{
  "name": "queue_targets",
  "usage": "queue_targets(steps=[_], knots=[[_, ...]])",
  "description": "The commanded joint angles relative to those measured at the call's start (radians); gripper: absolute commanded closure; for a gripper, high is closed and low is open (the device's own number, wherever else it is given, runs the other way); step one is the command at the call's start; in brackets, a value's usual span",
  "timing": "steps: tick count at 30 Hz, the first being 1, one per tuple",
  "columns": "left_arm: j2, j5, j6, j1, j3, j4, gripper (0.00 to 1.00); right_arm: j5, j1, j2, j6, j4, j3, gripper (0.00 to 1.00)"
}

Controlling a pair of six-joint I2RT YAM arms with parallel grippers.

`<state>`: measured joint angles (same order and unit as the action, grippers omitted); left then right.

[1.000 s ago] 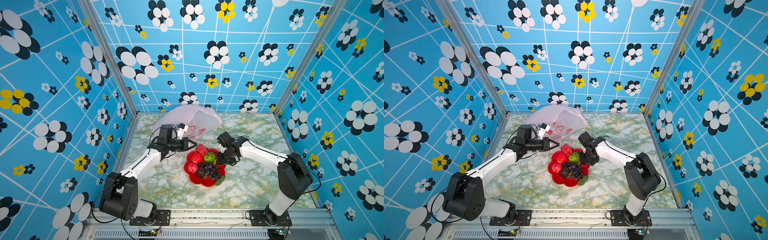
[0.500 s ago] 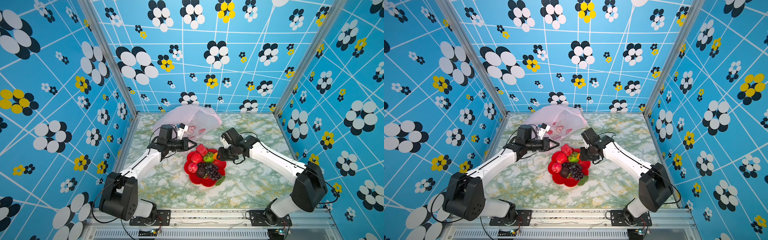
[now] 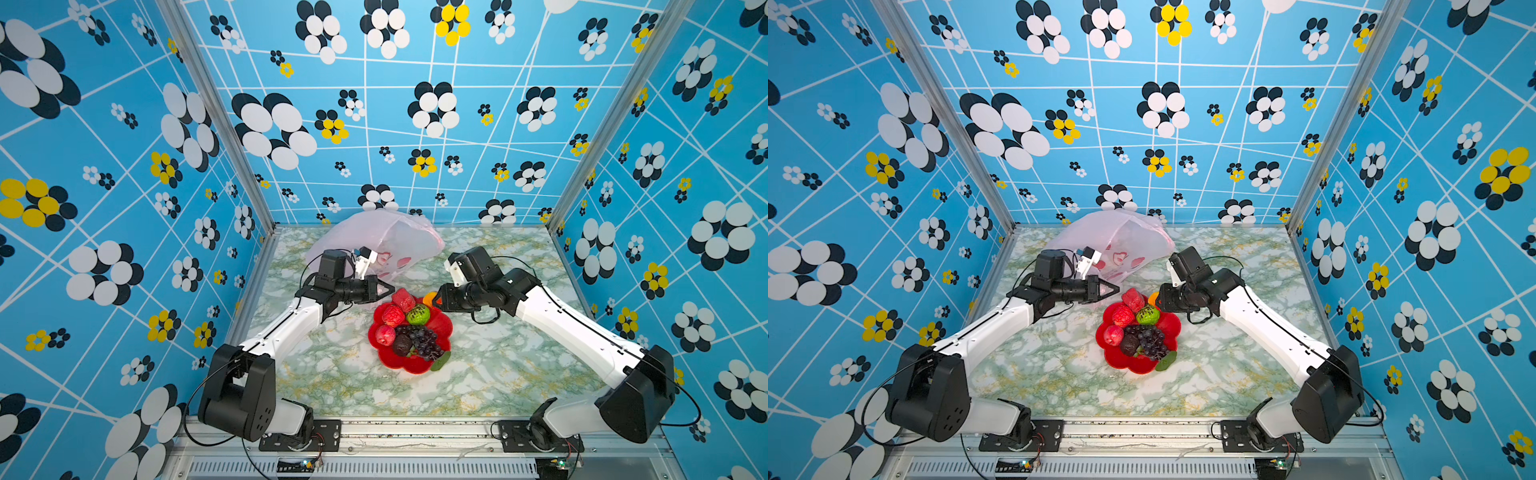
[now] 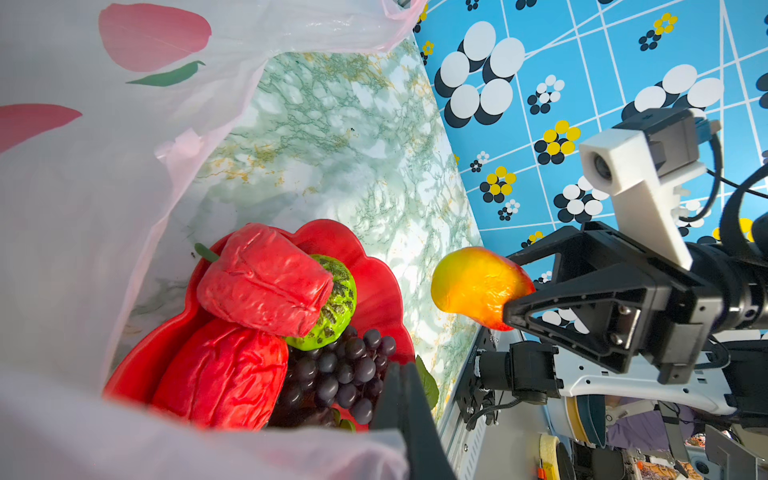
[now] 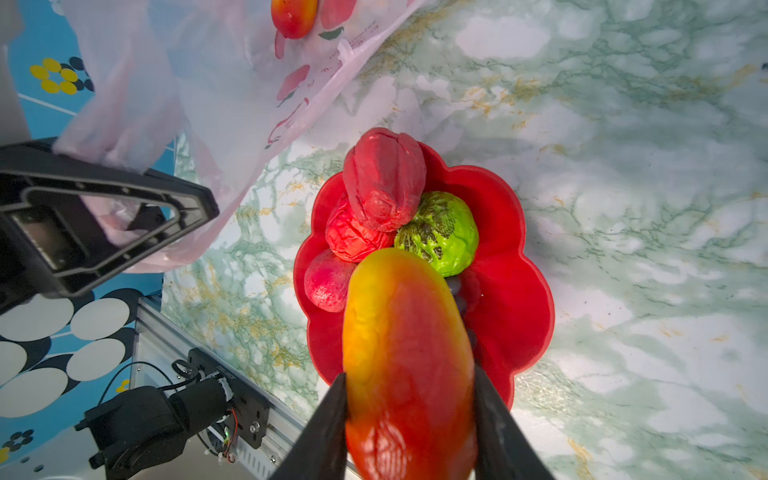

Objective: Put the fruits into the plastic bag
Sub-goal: 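Grasp the second mango with the right gripper and lift it, then carry the mango with the right gripper into the open pink bag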

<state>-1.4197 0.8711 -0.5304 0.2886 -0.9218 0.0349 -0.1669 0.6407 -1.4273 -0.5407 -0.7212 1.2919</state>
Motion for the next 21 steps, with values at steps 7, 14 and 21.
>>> queue_targets(steps=[7, 14, 21], knots=[[0.000, -0.003, 0.021, 0.008, -0.002, 0.013, 1.00, 0.001, 0.004, 0.031, -0.042, 0.075, 0.032, 0.64], [0.000, -0.001, 0.020, 0.008, -0.003, 0.012, 1.00, 0.019, 0.004, -0.012, -0.043, 0.132, 0.070, 0.64], [-0.001, -0.001, 0.019, 0.010, -0.001, 0.012, 1.00, 0.002, 0.003, -0.110, -0.028, 0.151, 0.151, 0.64]])
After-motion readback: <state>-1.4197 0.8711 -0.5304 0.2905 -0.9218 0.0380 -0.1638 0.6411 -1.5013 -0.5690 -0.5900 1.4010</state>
